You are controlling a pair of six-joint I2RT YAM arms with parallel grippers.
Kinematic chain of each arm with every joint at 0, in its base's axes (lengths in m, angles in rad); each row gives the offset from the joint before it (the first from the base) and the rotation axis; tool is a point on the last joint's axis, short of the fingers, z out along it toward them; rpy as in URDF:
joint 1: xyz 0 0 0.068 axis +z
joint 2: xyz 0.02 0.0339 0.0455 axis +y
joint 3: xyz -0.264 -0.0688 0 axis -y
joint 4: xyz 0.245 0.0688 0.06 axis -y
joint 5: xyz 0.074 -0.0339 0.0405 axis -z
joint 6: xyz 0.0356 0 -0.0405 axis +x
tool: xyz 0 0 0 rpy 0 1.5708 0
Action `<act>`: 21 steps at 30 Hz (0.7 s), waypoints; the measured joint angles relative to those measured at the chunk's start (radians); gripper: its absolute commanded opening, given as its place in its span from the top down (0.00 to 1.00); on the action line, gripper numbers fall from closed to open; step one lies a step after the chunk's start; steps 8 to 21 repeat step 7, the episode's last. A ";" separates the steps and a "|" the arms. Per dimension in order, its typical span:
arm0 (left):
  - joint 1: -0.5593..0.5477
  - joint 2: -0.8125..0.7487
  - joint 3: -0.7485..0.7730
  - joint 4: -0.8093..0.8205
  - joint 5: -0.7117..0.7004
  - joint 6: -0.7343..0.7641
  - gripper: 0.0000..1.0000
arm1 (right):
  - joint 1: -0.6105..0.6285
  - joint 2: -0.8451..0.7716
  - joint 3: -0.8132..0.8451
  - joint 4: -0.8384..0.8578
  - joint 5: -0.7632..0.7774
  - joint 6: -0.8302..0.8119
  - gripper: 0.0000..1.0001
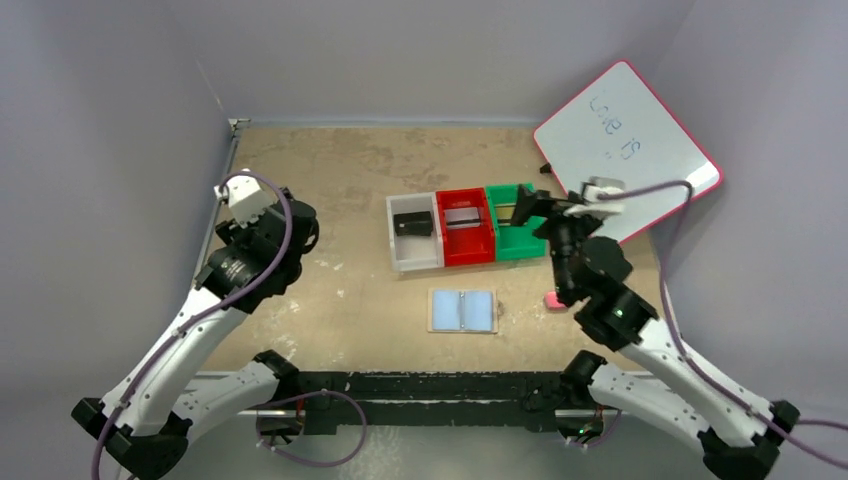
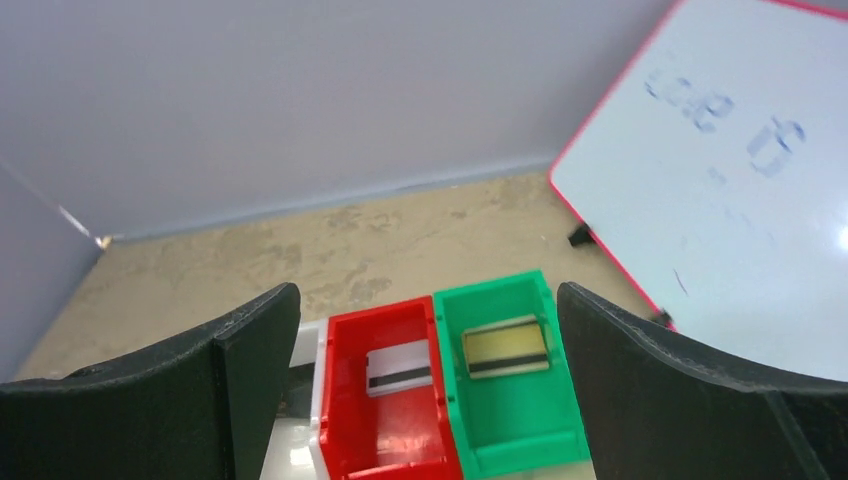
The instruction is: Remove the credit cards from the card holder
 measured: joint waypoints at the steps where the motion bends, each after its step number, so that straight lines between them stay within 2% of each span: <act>1: 0.000 -0.005 0.021 -0.012 -0.018 0.000 0.19 | -0.007 -0.057 -0.011 -0.048 0.035 0.054 0.00; 6: 0.000 -0.028 0.072 -0.056 -0.066 -0.005 0.19 | -0.052 -0.248 -0.065 -0.212 0.117 0.164 0.00; 21: 0.000 -0.036 0.073 -0.058 -0.073 -0.005 0.18 | -0.056 -0.255 -0.065 -0.229 0.124 0.166 0.00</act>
